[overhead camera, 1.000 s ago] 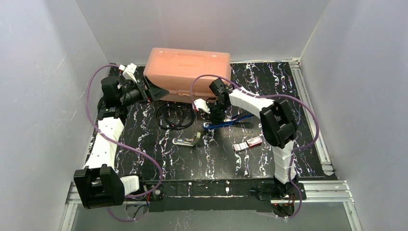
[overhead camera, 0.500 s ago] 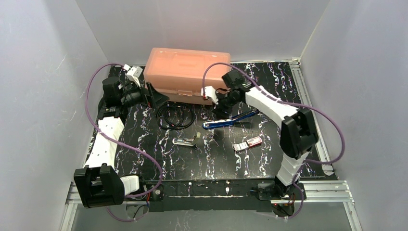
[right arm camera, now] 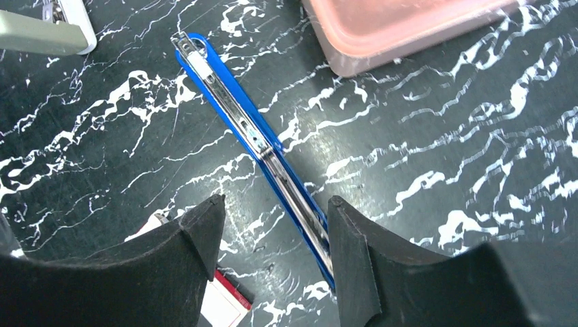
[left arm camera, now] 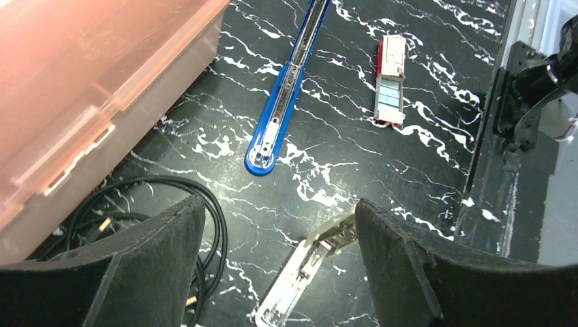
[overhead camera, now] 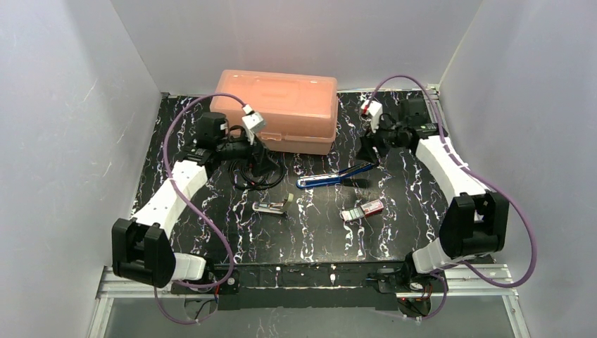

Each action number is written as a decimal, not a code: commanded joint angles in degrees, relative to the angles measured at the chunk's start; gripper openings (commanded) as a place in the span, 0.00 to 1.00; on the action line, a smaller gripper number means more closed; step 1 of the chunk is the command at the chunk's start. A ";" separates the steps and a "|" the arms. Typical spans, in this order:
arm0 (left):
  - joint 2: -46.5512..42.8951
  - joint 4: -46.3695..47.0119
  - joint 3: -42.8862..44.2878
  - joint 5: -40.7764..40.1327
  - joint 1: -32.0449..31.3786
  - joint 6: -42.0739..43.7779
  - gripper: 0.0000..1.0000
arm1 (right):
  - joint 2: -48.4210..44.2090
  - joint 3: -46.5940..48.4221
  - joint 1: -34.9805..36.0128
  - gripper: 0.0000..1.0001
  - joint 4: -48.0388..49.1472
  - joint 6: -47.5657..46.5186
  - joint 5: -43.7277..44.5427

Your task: Load the staples into the stapler

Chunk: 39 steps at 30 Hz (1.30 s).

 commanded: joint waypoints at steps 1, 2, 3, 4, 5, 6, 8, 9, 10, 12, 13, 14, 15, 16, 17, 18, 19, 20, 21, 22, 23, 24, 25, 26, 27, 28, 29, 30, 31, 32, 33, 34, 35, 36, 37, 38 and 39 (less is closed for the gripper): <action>2.43 -1.77 4.00 -3.53 -4.21 6.15 0.78 | -3.58 -2.65 -3.80 0.65 5.39 7.82 -0.89; 3.01 -1.93 4.20 -3.67 -4.94 6.59 0.77 | -3.96 -3.08 -4.42 0.65 5.84 8.81 -0.53; 3.41 -2.03 4.37 -3.64 -5.52 7.24 0.77 | -4.25 -3.32 -4.89 0.65 5.98 9.37 -0.12; 3.61 -2.10 4.36 -3.38 -6.02 7.71 0.78 | -4.64 -3.46 -5.21 0.65 5.80 9.56 0.15; 3.72 -2.09 4.27 -2.66 -6.33 8.07 0.78 | -4.91 -3.55 -5.43 0.65 5.43 9.58 0.28; 3.68 -2.14 4.15 -1.36 -6.72 8.27 0.78 | -5.28 -3.71 -5.47 0.65 4.96 9.18 -0.08; 3.09 -2.46 3.85 0.91 -7.57 8.86 0.79 | -6.39 -4.27 -5.49 0.64 3.68 7.52 -1.23; 2.75 -2.97 3.64 1.49 -8.31 9.60 0.79 | -7.04 -4.67 -5.43 0.64 3.85 7.12 -1.84; 2.54 -3.96 3.57 1.96 -9.13 10.92 0.79 | -7.37 -4.91 -5.30 0.63 3.91 6.44 -2.65; 2.66 -7.81 4.04 3.48 -10.26 14.19 0.80 | -7.68 -4.45 -3.50 0.63 1.73 3.51 -3.81; 2.60 -9.78 4.00 4.04 -10.40 15.66 0.80 | -7.68 -4.10 -1.57 0.63 0.69 2.01 -2.70; 2.40 -11.04 3.83 4.31 -10.44 16.95 0.80 | -7.80 -4.04 0.48 0.63 0.20 0.92 -1.47; 2.12 -12.22 3.53 4.42 -10.40 19.35 0.81 | -7.87 -4.32 1.99 0.63 0.27 0.14 -0.60; 1.87 -13.29 3.30 4.60 -10.54 20.77 0.81 | -8.00 -4.90 2.77 0.63 1.27 0.02 0.07; 1.74 -14.11 3.18 4.42 -10.70 21.94 0.82 | -7.89 -5.54 2.96 0.63 3.40 0.75 0.61; 1.73 -14.33 3.12 3.68 -11.02 22.57 0.82 | -7.47 -6.11 2.98 0.63 4.93 2.14 1.33; 1.89 -14.31 3.47 2.61 -11.52 22.73 0.82 | -7.08 -6.17 3.02 0.63 5.51 2.54 2.57; 2.45 -13.93 4.04 0.47 -12.10 22.29 0.82 | -6.71 -6.18 2.97 0.63 5.84 2.81 3.98; 2.81 -13.35 4.92 -0.68 -12.85 21.36 0.82 | -6.46 -6.18 2.87 0.62 6.32 3.60 4.77; 3.70 -12.69 5.85 -2.23 -13.54 20.45 0.82 | -6.37 -6.24 2.81 0.63 7.07 4.62 6.55; 4.50 -11.90 6.79 -4.32 -14.40 19.51 0.82 | -6.41 -6.38 2.63 0.64 7.88 5.94 8.17; 5.31 -11.08 7.71 -5.98 -15.45 18.91 0.82 | -6.48 -6.55 2.23 0.65 8.67 7.53 10.23; 6.42 -10.68 8.72 -7.58 -16.37 18.63 0.82 | -6.41 -6.66 1.75 0.66 9.41 8.98 11.40; 7.76 -10.35 9.84 -9.02 -17.47 18.52 0.81 | -6.30 -6.64 1.00 0.67 9.55 10.28 12.34; 9.21 -10.27 10.87 -10.19 -18.21 18.49 0.80 | -6.17 -6.54 -0.02 0.68 9.59 11.59 12.85; 10.96 -10.17 12.03 -11.29 -18.94 18.58 0.78 | -6.05 -6.53 -1.03 0.69 9.74 13.05 12.95; 12.62 -9.89 13.22 -12.20 -19.44 18.52 0.76 | -5.90 -6.49 -2.01 0.69 9.79 14.42 13.11; 14.54 -9.67 14.24 -12.80 -19.74 18.23 0.74 | -5.67 -6.37 -2.66 0.70 9.62 15.34 13.09; 16.49 -9.67 15.50 -13.10 -19.95 17.93 0.73 | -5.42 -6.24 -3.17 0.71 9.23 15.95 13.09; 18.21 -9.63 16.60 -13.28 -20.11 17.81 0.71 | -5.07 -6.13 -3.40 0.73 8.63 16.29 13.45; 19.95 -9.70 17.58 -13.44 -20.24 17.78 0.70 | -4.73 -5.84 -3.71 0.74 7.82 16.53 13.86; 21.35 -9.70 18.40 -13.44 -20.45 17.90 0.70 | -4.28 -5.68 -3.98 0.74 7.10 16.69 13.83; 22.74 -9.71 18.97 -13.54 -20.66 18.29 0.70 | -3.93 -5.58 -4.52 0.75 6.60 16.85 13.59; 24.01 -9.78 19.52 -13.86 -20.91 18.75 0.70 | -3.63 -5.57 -5.23 0.76 6.24 16.91 12.72; 25.04 -9.79 19.94 -13.96 -21.22 19.15 0.70 | -3.37 -5.63 -6.09 0.76 5.90 16.78 11.21; 25.99 -9.81 19.98 -14.00 -21.33 19.51 0.71 | -3.02 -5.65 -6.96 0.77 5.46 15.71 9.44; 26.81 -9.85 19.97 -14.00 -21.40 19.96 0.71 | -2.89 -5.65 -7.80 0.78 4.98 14.47 7.25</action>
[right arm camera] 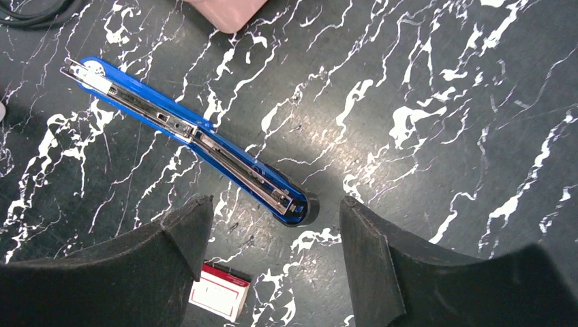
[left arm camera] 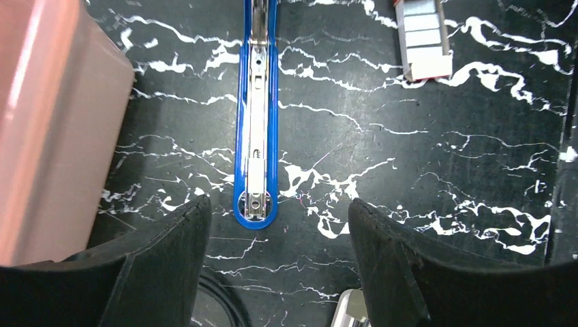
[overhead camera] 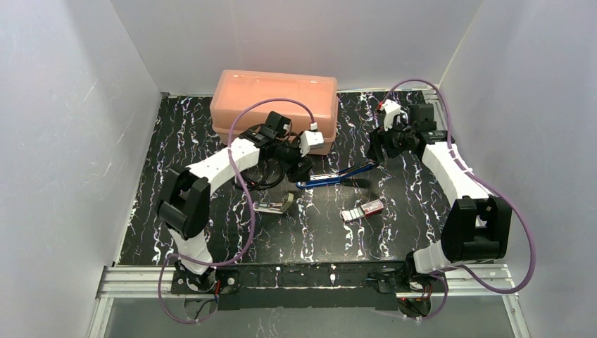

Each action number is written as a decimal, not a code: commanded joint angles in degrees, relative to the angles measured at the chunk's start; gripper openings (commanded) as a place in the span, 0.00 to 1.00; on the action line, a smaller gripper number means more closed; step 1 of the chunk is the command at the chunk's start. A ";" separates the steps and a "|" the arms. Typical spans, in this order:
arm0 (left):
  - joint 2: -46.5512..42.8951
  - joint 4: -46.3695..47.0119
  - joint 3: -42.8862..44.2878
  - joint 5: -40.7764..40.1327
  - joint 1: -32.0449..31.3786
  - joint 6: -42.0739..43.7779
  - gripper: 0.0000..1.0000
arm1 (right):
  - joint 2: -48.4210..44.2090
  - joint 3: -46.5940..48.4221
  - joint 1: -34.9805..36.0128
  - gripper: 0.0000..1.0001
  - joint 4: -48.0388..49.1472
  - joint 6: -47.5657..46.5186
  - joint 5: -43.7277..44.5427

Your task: Load the staples into the stapler

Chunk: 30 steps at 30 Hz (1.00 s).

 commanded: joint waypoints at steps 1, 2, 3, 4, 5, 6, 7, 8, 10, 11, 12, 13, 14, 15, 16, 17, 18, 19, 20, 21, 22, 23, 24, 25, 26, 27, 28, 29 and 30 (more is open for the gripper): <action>2.42 -1.02 2.03 -0.98 -0.89 1.91 0.72 | 1.18 0.38 -3.22 0.79 -2.48 -3.85 -6.72; 3.03 -1.03 1.88 -1.07 -0.89 2.34 0.72 | 1.44 0.31 -3.53 0.79 -3.03 -6.91 -7.67; 3.67 -1.03 1.58 -1.04 -0.89 2.82 0.73 | 1.70 0.22 -3.93 0.80 -3.68 -9.96 -8.34; 4.22 -0.95 1.36 -0.90 -0.89 3.34 0.73 | 2.04 0.06 -4.42 0.80 -4.23 -12.85 -9.45; 4.66 -0.65 0.97 -1.13 -0.90 3.61 0.73 | 2.39 -0.11 -4.89 0.80 -4.65 -15.48 -10.54; 4.96 -0.38 0.62 -1.32 -0.89 3.78 0.73 | 2.81 -0.33 -5.17 0.80 -5.00 -18.02 -11.35; 5.14 -0.04 0.25 -1.55 -0.89 4.14 0.73 | 3.50 -0.51 -5.36 0.80 -5.47 -20.93 -12.22; 5.20 0.76 -0.38 -1.98 -0.89 4.32 0.73 | 4.06 -0.69 -5.38 0.80 -6.19 -23.82 -13.14; 5.11 2.87 -2.22 -2.81 -0.89 4.51 0.71 | 5.16 -1.05 -5.37 0.79 -7.26 -28.83 -14.99; 5.02 3.83 -3.19 -3.18 -0.89 4.85 0.70 | 5.74 -1.17 -5.38 0.78 -7.69 -30.65 -15.73; 5.14 4.88 -4.31 -3.71 -0.89 4.81 0.70 | 6.32 -1.27 -5.39 0.78 -8.10 -32.28 -16.30; 5.22 5.91 -5.03 -4.36 -0.89 4.78 0.68 | 6.88 -1.32 -5.37 0.77 -8.64 -33.81 -16.69; 5.43 7.15 -5.63 -4.96 -0.89 4.77 0.67 | 7.48 -1.29 -5.34 0.77 -8.83 -35.50 -16.89; 5.78 7.82 -6.01 -5.24 -0.91 5.07 0.66 | 7.95 -1.29 -5.38 0.77 -8.84 -36.44 -16.92; 6.04 8.53 -6.36 -5.40 -0.89 5.33 0.66 | 8.58 -1.17 -5.38 0.76 -9.02 -37.64 -16.97; 6.38 9.05 -6.63 -5.41 -0.89 5.55 0.65 | 8.85 -1.05 -5.39 0.76 -9.18 -38.71 -17.00; 6.69 9.47 -6.85 -5.35 -0.91 5.76 0.65 | 9.23 -0.96 -5.39 0.76 -9.47 -39.70 -17.13; 7.11 9.72 -6.98 -5.25 -0.88 6.07 0.65 | 9.62 -0.87 -5.39 0.76 -9.75 -40.58 -17.26; 7.52 9.77 -7.01 -5.24 -0.81 6.28 0.64 | 9.92 -0.85 -5.39 0.76 -10.01 -41.51 -17.28; 7.75 9.89 -6.98 -5.23 -0.80 6.45 0.64 | 10.14 -0.85 -5.35 0.76 -10.12 -42.22 -17.26; 8.06 10.20 -7.09 -5.24 -0.80 6.44 0.63 | 10.40 -0.92 -5.38 0.76 -10.01 -42.78 -17.21; 8.35 10.71 -7.27 -5.24 -0.80 6.48 0.63 | 10.67 -0.93 -5.33 0.76 -9.90 -43.32 -17.01; 8.60 11.15 -7.37 -5.31 -0.80 6.46 0.62 | 10.95 -0.94 -5.38 0.76 -9.85 -43.76 -16.89; 8.91 11.41 -7.42 -5.44 -0.80 6.34 0.62 | 11.32 -0.86 -5.38 0.76 -9.73 -44.16 -16.66; 9.20 11.67 -7.36 -5.54 -0.80 6.31 0.61 | 11.63 -0.79 -5.37 0.75 -9.69 -44.60 -16.43; 9.56 12.00 -7.34 -5.59 -0.77 6.19 0.60 | 11.90 -0.64 -5.37 0.75 -9.69 -44.92 -16.28; 9.86 12.33 -7.30 -5.45 -0.60 6.08 0.59 | 12.24 -0.46 -5.38 0.74 -9.77 -45.32 -16.23; 10.13 12.60 -7.20 -5.28 -0.48 5.82 0.58 | 12.51 -0.23 -5.37 0.73 -9.79 -45.58 -16.29; 10.37 12.78 -7.04 -5.17 -0.38 5.56 0.56 | 12.70 0.04 -5.38 0.72 -9.86 -45.90 -16.37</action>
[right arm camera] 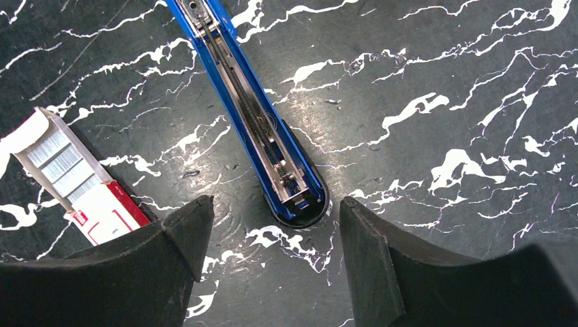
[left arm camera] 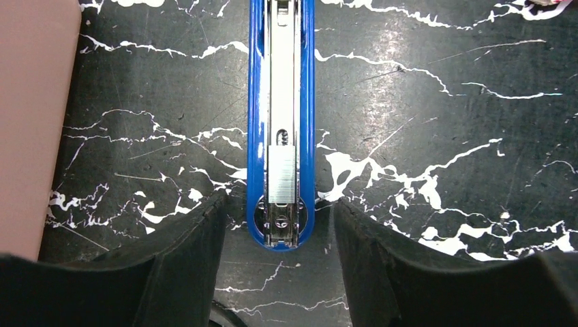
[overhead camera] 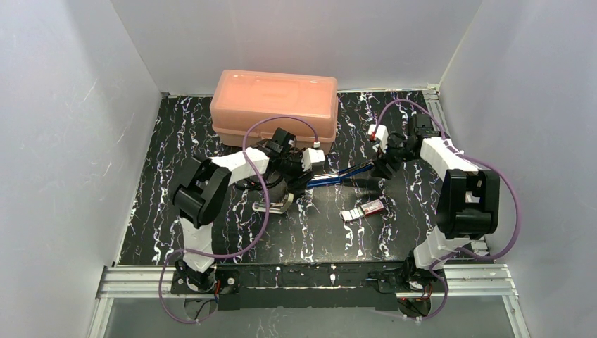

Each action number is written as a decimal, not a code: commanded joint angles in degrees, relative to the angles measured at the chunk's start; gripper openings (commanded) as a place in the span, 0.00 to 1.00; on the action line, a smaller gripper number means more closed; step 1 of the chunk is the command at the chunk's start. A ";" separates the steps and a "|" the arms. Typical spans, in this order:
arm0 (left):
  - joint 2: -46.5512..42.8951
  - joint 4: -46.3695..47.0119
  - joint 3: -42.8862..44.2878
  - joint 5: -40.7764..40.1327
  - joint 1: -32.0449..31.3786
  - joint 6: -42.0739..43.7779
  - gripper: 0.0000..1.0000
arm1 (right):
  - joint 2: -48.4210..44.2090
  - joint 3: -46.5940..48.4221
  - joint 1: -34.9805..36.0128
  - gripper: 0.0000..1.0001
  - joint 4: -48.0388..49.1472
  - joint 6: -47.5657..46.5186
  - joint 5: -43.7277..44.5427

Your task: Load the staples into the stapler

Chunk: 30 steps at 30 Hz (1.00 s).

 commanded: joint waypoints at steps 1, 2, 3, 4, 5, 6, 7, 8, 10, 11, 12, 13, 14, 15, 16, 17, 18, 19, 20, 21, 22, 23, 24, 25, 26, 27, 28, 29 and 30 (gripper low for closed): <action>0.97 1.72 0.12 0.80 0.35 -0.02 0.55 | 1.63 1.41 -0.03 0.71 -0.98 -3.93 -1.36; 1.35 1.69 0.38 1.08 0.36 -0.11 0.53 | 1.89 1.67 -0.05 0.70 -1.22 -4.29 -1.52; 1.57 1.59 0.65 1.19 0.42 -0.16 0.51 | 2.22 2.08 -0.04 0.69 -1.56 -4.80 -1.62; 1.84 1.42 0.91 1.34 0.38 -0.18 0.49 | 2.63 2.41 -0.05 0.67 -1.84 -5.13 -1.71; 2.27 1.14 1.21 1.43 0.44 -0.18 0.47 | 3.01 2.72 -0.01 0.65 -2.09 -5.31 -1.82; 2.37 0.86 1.43 1.60 0.43 -0.27 0.44 | 3.42 3.18 -0.01 0.64 -2.49 -5.50 -1.95; 2.71 0.42 1.58 1.76 0.44 -0.27 0.42 | 3.76 3.53 -0.05 0.62 -2.82 -5.61 -2.13; 2.77 0.28 1.61 1.94 0.45 -0.37 0.41 | 4.07 3.87 -0.05 0.60 -3.05 -5.66 -2.33; 2.78 0.39 1.53 2.08 0.45 -0.44 0.39 | 4.50 4.21 0.01 0.57 -3.23 -5.77 -2.66; 2.78 0.38 1.45 2.09 0.45 -0.51 0.39 | 4.60 4.33 0.02 0.55 -3.24 -5.78 -2.76; 2.80 0.37 1.37 2.20 0.45 -0.53 0.38 | 4.74 4.43 0.19 0.54 -3.37 -5.74 -2.85; 2.85 0.29 1.41 2.23 0.45 -0.51 0.37 | 4.84 4.60 0.33 0.52 -3.51 -5.72 -2.94; 2.89 0.25 1.43 2.25 0.45 -0.54 0.36 | 5.02 4.76 0.46 0.50 -3.69 -5.72 -3.05; 2.90 0.13 1.44 2.33 0.40 -0.54 0.35 | 5.12 4.87 0.67 0.47 -3.89 -5.64 -3.10; 2.92 0.03 1.43 2.35 0.44 -0.54 0.34 | 5.19 5.05 0.91 0.44 -4.11 -5.63 -3.08; 2.96 -0.01 1.41 2.35 0.45 -0.53 0.33 | 5.23 5.16 1.09 0.41 -4.36 -5.62 -3.06; 2.95 -0.07 1.44 2.39 0.45 -0.53 0.32 | 5.26 5.36 1.21 0.38 -4.63 -5.52 -3.11; 2.91 -0.08 1.41 2.42 0.45 -0.50 0.30 | 5.26 5.62 1.37 0.34 -5.02 -5.52 -3.19; 2.91 -0.10 1.36 2.44 0.45 -0.50 0.28 | 5.19 5.78 1.45 0.32 -5.40 -5.43 -3.29; 2.94 -0.25 1.35 2.48 0.45 -0.49 0.26 | 5.08 5.98 1.64 0.29 -5.84 -5.43 -3.41; 3.04 -0.31 1.41 2.63 0.45 -0.38 0.24 | 4.98 6.10 1.76 0.27 -6.33 -5.41 -3.50; 3.11 -0.61 1.49 2.81 0.45 -0.28 0.21 | 4.81 6.19 1.95 0.26 -6.55 -5.41 -3.51; 3.23 -1.08 1.70 3.01 0.45 -0.20 0.19 | 4.57 6.28 2.15 0.25 -6.87 -5.37 -3.44; 3.26 -1.64 1.84 3.19 0.45 -0.14 0.14 | 4.37 6.39 2.38 0.23 -7.25 -5.25 -3.46; 3.31 -1.96 1.91 3.37 0.45 -0.13 0.09 | 4.15 6.48 2.53 0.23 -7.53 -5.05 -3.52; 3.30 -2.09 1.96 3.44 0.45 -0.17 0.03 | 3.89 6.55 2.90 0.21 -7.84 -4.80 -3.71; 3.21 -2.09 1.90 3.55 0.45 -0.13 0.00 | 3.63 6.70 3.20 0.21 -8.02 -4.50 -3.86; 3.15 -2.03 1.81 3.58 0.45 -0.17 0.00 | 3.36 6.87 3.54 0.20 -8.24 -4.18 -4.02; 2.96 -1.86 1.60 3.54 0.49 -0.18 0.00 | 3.12 7.00 4.00 0.19 -8.31 -3.81 -4.05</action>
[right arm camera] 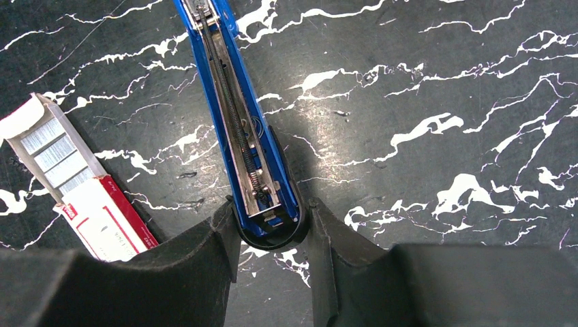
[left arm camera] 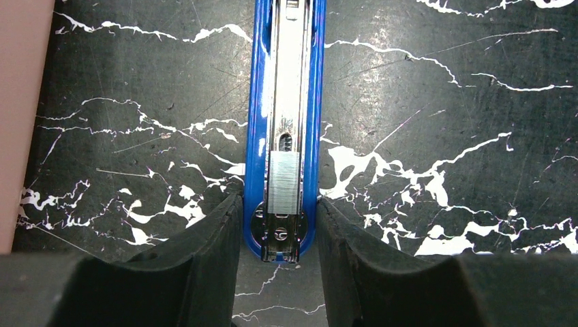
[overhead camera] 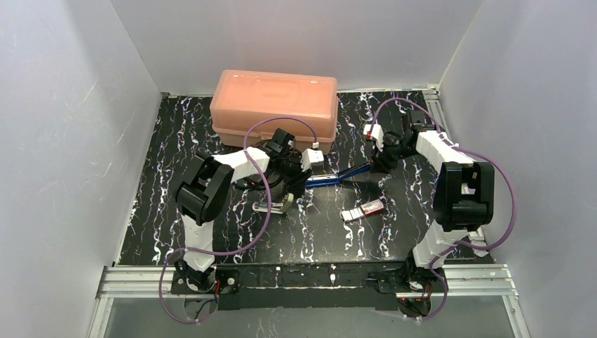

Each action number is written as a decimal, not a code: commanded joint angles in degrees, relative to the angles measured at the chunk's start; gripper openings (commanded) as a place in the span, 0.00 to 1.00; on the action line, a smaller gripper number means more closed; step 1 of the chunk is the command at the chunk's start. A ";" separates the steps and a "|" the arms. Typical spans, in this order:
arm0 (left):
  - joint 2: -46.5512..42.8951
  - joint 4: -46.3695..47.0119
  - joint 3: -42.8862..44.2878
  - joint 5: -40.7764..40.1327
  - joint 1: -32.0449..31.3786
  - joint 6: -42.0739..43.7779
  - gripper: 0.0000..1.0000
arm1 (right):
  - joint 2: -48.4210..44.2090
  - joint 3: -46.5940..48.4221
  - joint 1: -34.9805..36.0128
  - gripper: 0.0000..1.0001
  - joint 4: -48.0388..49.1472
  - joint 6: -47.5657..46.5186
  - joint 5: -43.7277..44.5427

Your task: Load the staples into the stapler

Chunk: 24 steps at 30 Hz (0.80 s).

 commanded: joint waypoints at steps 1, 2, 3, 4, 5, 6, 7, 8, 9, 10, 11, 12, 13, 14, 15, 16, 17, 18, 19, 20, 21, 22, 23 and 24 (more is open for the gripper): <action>0.33 -1.85 0.86 2.43 -0.13 0.11 0.00 | -1.89 2.47 2.79 0.19 -3.58 1.33 -3.67; 0.16 -1.59 0.68 2.34 -0.10 -0.02 0.00 | -2.17 2.57 3.34 0.18 -3.60 1.77 -3.68; 0.01 -1.30 0.42 2.25 -0.10 -0.09 0.00 | -2.50 2.67 3.98 0.18 -3.51 2.26 -3.58; -0.13 -1.05 0.28 2.17 -0.06 -0.07 0.00 | -2.82 2.76 4.52 0.18 -3.40 2.87 -3.54; -0.22 -0.99 0.07 2.12 -0.01 -0.15 0.00 | -3.05 2.85 4.95 0.18 -3.24 3.54 -3.73; -0.27 -1.00 0.08 2.05 -0.01 -0.24 0.00 | -3.28 2.94 5.32 0.18 -3.18 4.24 -3.99; -0.27 -0.93 0.00 1.99 -0.01 -0.25 0.00 | -3.38 3.07 5.60 0.18 -3.12 4.73 -4.26; -0.27 -0.83 -0.07 1.94 0.03 -0.27 0.00 | -3.47 3.26 5.87 0.18 -3.23 5.28 -4.45; -0.24 -0.76 -0.22 1.86 0.07 -0.26 0.00 | -3.67 3.48 6.09 0.18 -3.38 5.96 -4.74; -0.27 -0.60 -0.26 1.85 0.08 -0.26 0.00 | -3.77 3.66 6.30 0.18 -3.42 6.30 -5.21; -0.23 -0.50 -0.27 1.77 0.08 -0.25 0.00 | -3.90 3.89 6.52 0.18 -3.46 7.04 -5.72; -0.21 -0.34 -0.37 1.82 0.08 -0.32 0.00 | -4.06 4.06 6.63 0.18 -3.51 7.53 -6.18; -0.15 -0.36 -0.36 1.84 0.08 -0.37 0.00 | -4.28 4.21 6.91 0.18 -3.58 7.93 -6.56; -0.18 -0.34 -0.36 1.85 0.08 -0.38 0.00 | -4.48 4.34 7.11 0.18 -3.60 8.28 -6.94; -0.13 -0.24 -0.33 1.85 0.08 -0.42 0.00 | -4.72 4.42 7.52 0.18 -3.67 8.51 -7.08; -0.22 -0.30 -0.28 1.85 0.08 -0.36 0.00 | -4.86 4.44 7.83 0.18 -3.67 8.65 -7.14; -0.25 -0.40 -0.24 1.85 0.13 -0.31 0.00 | -5.03 4.44 8.22 0.19 -3.77 8.74 -7.14; -0.27 -0.51 -0.19 1.87 0.13 -0.25 0.00 | -5.11 4.44 8.59 0.19 -3.90 8.82 -7.12; -0.27 -0.67 -0.20 1.85 0.20 -0.21 0.00 | -5.15 4.54 8.92 0.19 -4.08 8.84 -7.17; -0.35 -0.72 -0.19 1.85 0.17 -0.19 0.00 | -5.08 4.68 9.11 0.19 -4.26 8.80 -7.24; -0.37 -0.74 -0.23 1.83 0.16 -0.09 0.00 | -4.99 4.93 9.36 0.19 -4.49 8.80 -7.26; -0.44 -0.84 -0.20 1.77 0.16 -0.09 0.00 | -4.90 5.12 9.45 0.19 -4.75 8.76 -7.24; -0.45 -0.95 -0.19 1.76 0.16 -0.04 0.00 | -4.77 5.26 9.53 0.19 -4.97 8.82 -7.31; -0.54 -0.97 -0.19 1.72 0.16 -0.06 0.00 | -4.72 5.36 9.60 0.19 -5.14 8.84 -7.48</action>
